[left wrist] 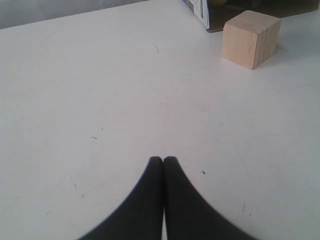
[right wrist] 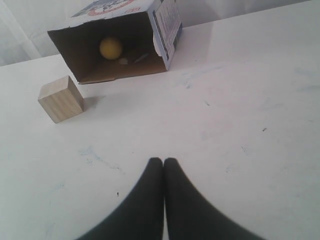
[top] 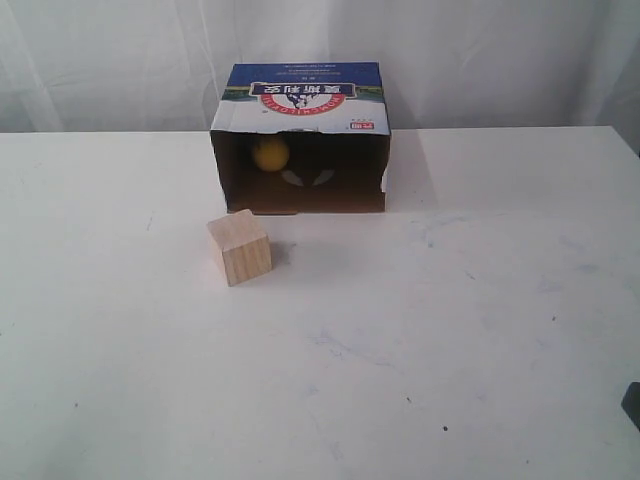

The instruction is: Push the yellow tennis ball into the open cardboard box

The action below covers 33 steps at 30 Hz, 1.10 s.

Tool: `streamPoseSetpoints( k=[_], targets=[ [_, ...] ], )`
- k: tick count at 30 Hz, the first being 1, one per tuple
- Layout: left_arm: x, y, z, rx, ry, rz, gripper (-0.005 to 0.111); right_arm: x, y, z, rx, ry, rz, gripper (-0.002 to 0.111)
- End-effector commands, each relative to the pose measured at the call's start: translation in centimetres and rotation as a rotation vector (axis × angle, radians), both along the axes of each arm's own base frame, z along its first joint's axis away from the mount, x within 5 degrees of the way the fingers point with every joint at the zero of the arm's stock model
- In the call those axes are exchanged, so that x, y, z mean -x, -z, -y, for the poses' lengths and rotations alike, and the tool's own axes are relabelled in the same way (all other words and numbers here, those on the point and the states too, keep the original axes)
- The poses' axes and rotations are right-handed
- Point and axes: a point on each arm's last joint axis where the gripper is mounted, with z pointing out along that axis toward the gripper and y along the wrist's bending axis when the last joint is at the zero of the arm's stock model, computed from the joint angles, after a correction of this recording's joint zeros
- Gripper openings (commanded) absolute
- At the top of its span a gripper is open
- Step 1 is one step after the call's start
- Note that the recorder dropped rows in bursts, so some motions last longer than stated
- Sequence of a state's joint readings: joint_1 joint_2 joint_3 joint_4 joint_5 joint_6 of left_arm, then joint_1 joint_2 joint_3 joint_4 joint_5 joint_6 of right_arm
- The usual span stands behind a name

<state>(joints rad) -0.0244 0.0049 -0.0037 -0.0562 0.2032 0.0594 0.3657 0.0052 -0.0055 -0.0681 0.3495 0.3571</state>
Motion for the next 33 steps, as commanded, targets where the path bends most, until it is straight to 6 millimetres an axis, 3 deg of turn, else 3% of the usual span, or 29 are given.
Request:
streamPoseSetpoints(
  k=[1,12,33],
  targets=[
    [0.01,0.08,0.00,0.011,-0.005,0.002,0.000,-0.01,0.16,0.09,0.016,0.008,0.005,0.000],
    [0.01,0.08,0.00,0.011,-0.005,0.002,0.000,-0.01,0.16,0.10,0.313,-0.074,0.108,0.000],
    [0.01,0.08,0.00,0.011,-0.005,0.002,0.000,-0.02,0.10,0.07,0.354,-0.089,0.131,0.000]
  ],
)
